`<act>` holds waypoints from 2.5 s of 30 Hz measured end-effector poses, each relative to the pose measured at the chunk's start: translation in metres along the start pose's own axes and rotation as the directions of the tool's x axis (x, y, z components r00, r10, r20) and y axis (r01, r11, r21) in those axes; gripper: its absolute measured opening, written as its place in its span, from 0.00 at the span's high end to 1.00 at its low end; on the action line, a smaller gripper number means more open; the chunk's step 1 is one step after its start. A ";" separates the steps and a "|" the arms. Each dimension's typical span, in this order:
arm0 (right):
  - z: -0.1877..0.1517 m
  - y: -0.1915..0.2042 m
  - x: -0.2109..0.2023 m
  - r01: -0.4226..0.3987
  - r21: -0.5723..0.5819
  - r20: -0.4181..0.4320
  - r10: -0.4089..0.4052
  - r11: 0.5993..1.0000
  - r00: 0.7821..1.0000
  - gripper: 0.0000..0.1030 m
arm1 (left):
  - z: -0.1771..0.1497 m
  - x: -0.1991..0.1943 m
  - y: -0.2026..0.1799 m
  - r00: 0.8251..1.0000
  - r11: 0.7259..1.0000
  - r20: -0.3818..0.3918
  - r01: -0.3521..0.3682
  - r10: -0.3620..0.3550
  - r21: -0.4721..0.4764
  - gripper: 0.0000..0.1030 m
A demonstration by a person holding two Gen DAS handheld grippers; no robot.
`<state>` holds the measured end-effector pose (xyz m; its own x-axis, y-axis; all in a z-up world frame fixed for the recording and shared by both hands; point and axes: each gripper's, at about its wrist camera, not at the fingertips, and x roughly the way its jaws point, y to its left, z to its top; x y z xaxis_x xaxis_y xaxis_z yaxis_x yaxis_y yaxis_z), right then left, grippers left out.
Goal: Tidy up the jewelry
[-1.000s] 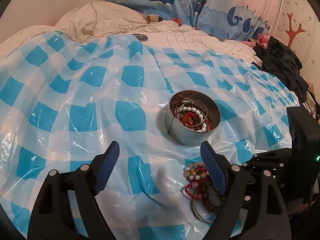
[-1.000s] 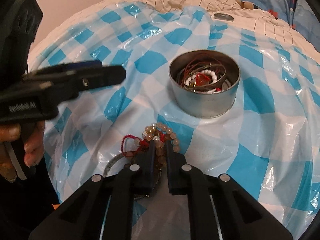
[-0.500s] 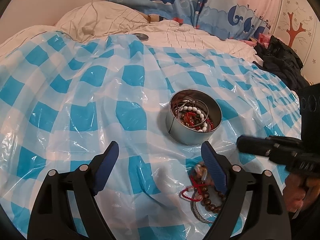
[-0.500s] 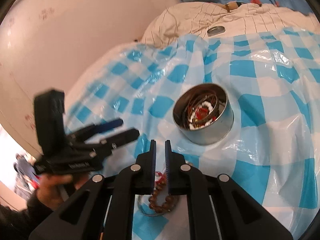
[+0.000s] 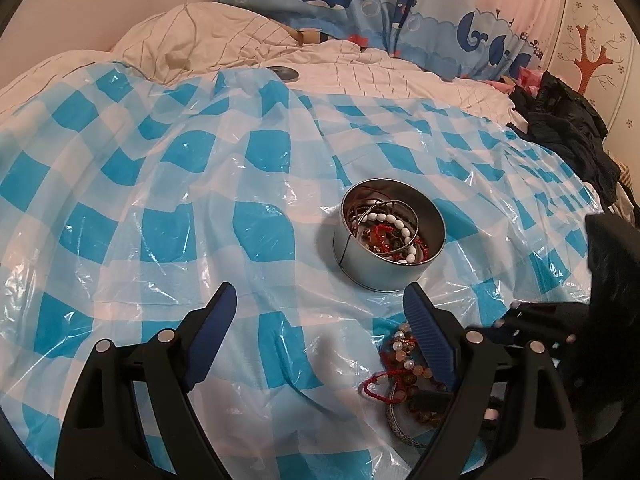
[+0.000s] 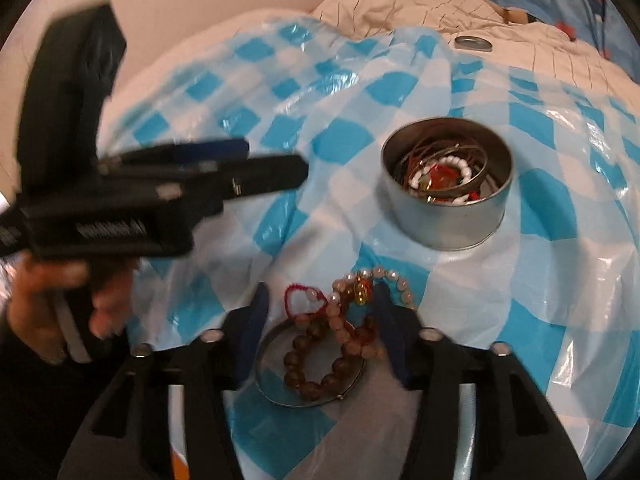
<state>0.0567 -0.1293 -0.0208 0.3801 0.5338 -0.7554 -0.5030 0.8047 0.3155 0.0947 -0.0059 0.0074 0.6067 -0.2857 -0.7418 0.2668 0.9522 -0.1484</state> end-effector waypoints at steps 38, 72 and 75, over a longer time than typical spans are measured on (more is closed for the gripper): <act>0.001 -0.092 -0.053 -0.212 0.427 0.248 0.112 0.879 0.962 0.92 | -0.051 0.037 -0.070 0.944 0.912 -0.273 0.267 -0.184 0.310 0.43; 0.001 -0.092 -0.048 -0.181 0.438 0.226 0.088 0.881 0.970 0.92 | -0.003 -0.002 -0.027 0.927 0.927 -0.050 0.374 -0.372 0.031 0.99; 0.001 -0.091 -0.048 -0.181 0.435 0.224 0.088 0.882 0.970 0.92 | -0.004 0.000 -0.029 0.934 0.934 -0.057 0.356 -0.353 0.042 0.99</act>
<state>0.0854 -0.2277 -0.0125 0.4985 0.6475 -0.5763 -0.1750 0.7263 0.6647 0.0839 -0.0331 0.0091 0.4294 -0.5972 -0.6775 0.4968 0.7827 -0.3750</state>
